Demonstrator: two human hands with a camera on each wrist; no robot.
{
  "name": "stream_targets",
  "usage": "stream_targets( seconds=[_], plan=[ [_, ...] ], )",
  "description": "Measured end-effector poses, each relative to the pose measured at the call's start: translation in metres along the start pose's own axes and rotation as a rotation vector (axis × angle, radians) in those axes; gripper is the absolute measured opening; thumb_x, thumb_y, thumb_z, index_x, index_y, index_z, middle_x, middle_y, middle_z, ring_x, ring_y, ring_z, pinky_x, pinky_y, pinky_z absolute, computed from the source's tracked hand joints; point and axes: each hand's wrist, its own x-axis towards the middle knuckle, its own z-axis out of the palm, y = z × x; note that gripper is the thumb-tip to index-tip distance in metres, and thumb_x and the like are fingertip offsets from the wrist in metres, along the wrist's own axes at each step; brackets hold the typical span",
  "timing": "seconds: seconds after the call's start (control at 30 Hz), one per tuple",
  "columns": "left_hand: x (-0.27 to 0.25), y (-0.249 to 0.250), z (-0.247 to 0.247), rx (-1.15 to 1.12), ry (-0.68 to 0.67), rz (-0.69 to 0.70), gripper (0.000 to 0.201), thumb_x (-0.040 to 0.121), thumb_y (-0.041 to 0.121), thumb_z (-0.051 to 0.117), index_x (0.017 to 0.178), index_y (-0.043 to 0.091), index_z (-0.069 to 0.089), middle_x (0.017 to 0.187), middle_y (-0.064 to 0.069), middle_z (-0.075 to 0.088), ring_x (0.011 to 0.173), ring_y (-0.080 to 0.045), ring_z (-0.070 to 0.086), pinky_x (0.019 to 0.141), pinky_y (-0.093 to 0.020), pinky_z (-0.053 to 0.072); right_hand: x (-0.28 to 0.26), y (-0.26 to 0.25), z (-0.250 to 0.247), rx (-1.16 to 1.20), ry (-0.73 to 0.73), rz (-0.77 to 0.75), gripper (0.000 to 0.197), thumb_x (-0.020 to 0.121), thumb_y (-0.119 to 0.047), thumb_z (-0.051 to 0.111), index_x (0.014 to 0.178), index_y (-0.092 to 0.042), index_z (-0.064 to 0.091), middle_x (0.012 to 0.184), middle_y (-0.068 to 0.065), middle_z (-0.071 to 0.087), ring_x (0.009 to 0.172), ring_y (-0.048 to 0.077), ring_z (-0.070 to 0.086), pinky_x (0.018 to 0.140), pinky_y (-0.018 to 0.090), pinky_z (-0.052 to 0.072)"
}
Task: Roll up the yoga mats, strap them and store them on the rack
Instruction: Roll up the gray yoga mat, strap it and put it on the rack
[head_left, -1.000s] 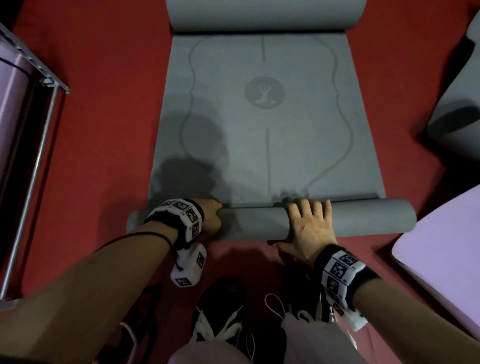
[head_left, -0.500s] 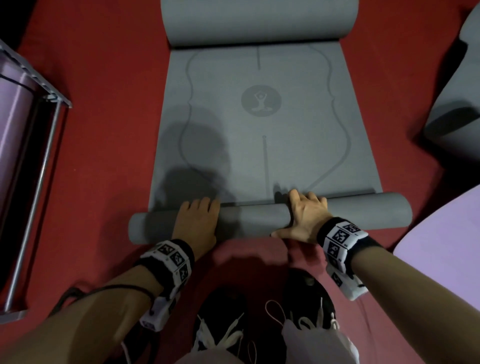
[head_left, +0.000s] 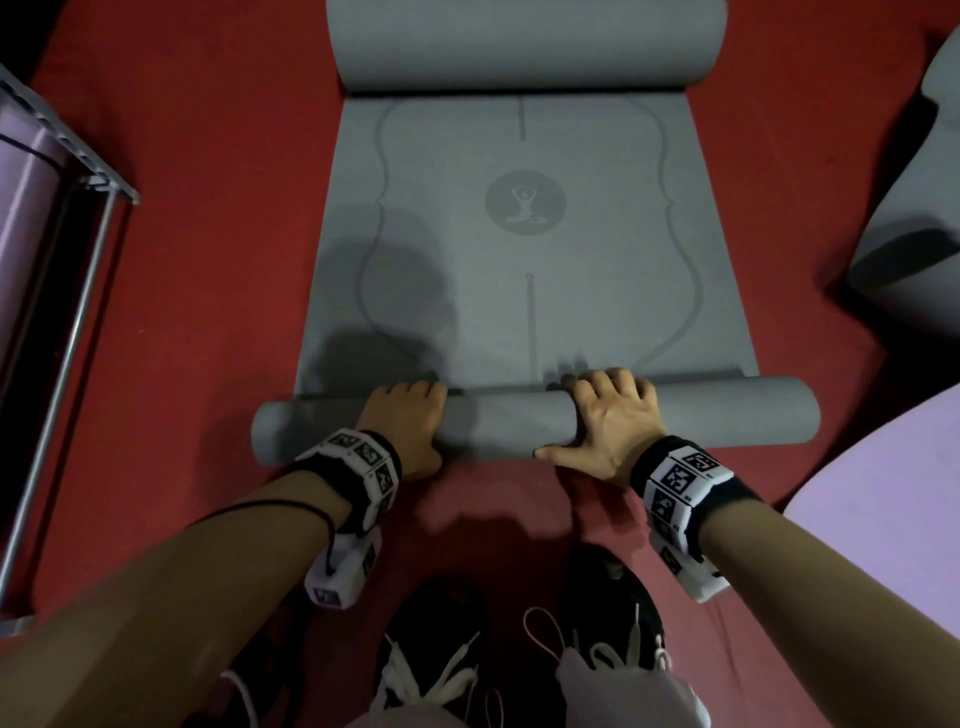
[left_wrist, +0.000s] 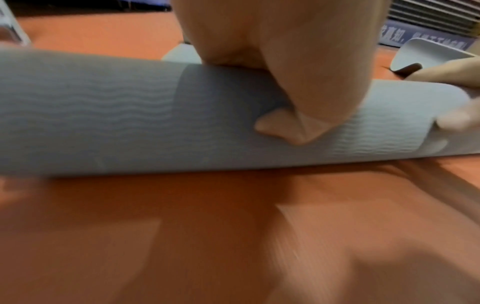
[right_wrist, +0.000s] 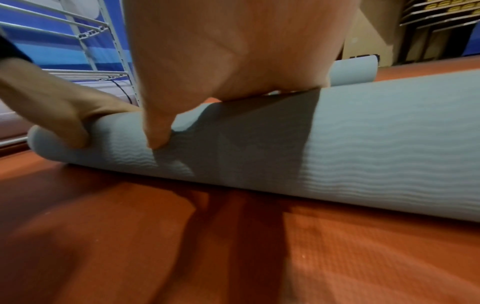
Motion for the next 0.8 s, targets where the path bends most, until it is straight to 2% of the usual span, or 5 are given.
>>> stream_targets(
  seconds=[0.27, 0.5, 0.6, 0.7, 0.8],
  plan=[
    [0.020, -0.011, -0.018, -0.192, -0.158, 0.033, 0.036, 0.070, 0.023, 0.058, 0.105, 0.013, 0.057, 0.101, -0.010, 0.066, 0.090, -0.032, 0.064, 0.073, -0.031, 0.050, -0.007, -0.015, 0.012, -0.055, 0.148, 0.015, 0.099, 0.049, -0.070, 0.072, 0.124, -0.007, 0.056, 0.100, 0.014, 0.063, 0.093, 0.037, 0.059, 0.094, 0.054, 0.043],
    [0.023, -0.002, -0.008, -0.276, -0.412, 0.060, 0.039, 0.052, 0.026, 0.048, 0.085, 0.010, 0.063, 0.085, -0.011, 0.067, 0.076, -0.028, 0.066, 0.072, -0.041, 0.060, -0.033, -0.023, 0.031, -0.062, 0.189, 0.063, 0.098, 0.038, -0.075, 0.074, 0.110, -0.010, 0.060, 0.096, 0.010, 0.061, 0.095, 0.037, 0.057, 0.102, 0.062, 0.031],
    [0.023, 0.001, -0.007, -0.241, -0.442, 0.073, 0.045, 0.054, 0.024, 0.050, 0.092, 0.005, 0.064, 0.101, -0.017, 0.066, 0.089, -0.031, 0.065, 0.079, -0.042, 0.059, -0.033, -0.023, 0.029, -0.009, 0.118, 0.099, 0.098, 0.044, -0.083, 0.066, 0.115, -0.016, 0.059, 0.103, 0.006, 0.062, 0.098, 0.035, 0.054, 0.098, 0.055, 0.036],
    [0.010, 0.005, -0.010, -0.098, -0.290, 0.135, 0.047, 0.074, 0.022, 0.055, 0.118, 0.006, 0.051, 0.129, -0.013, 0.037, 0.119, -0.032, 0.040, 0.091, -0.038, 0.046, -0.026, -0.021, 0.014, -0.040, -0.010, 0.104, 0.100, 0.054, -0.085, 0.061, 0.131, -0.024, 0.045, 0.125, 0.001, 0.054, 0.116, 0.031, 0.045, 0.103, 0.051, 0.028],
    [-0.011, 0.013, -0.001, 0.014, 0.091, 0.233, 0.056, 0.062, 0.022, 0.068, 0.115, 0.007, 0.055, 0.116, -0.014, 0.048, 0.099, -0.033, 0.050, 0.064, -0.035, 0.043, -0.016, -0.016, 0.003, -0.001, -0.081, 0.089, 0.101, 0.055, -0.085, 0.061, 0.131, -0.023, 0.038, 0.132, 0.001, 0.051, 0.123, 0.030, 0.042, 0.105, 0.049, 0.027]
  ],
)
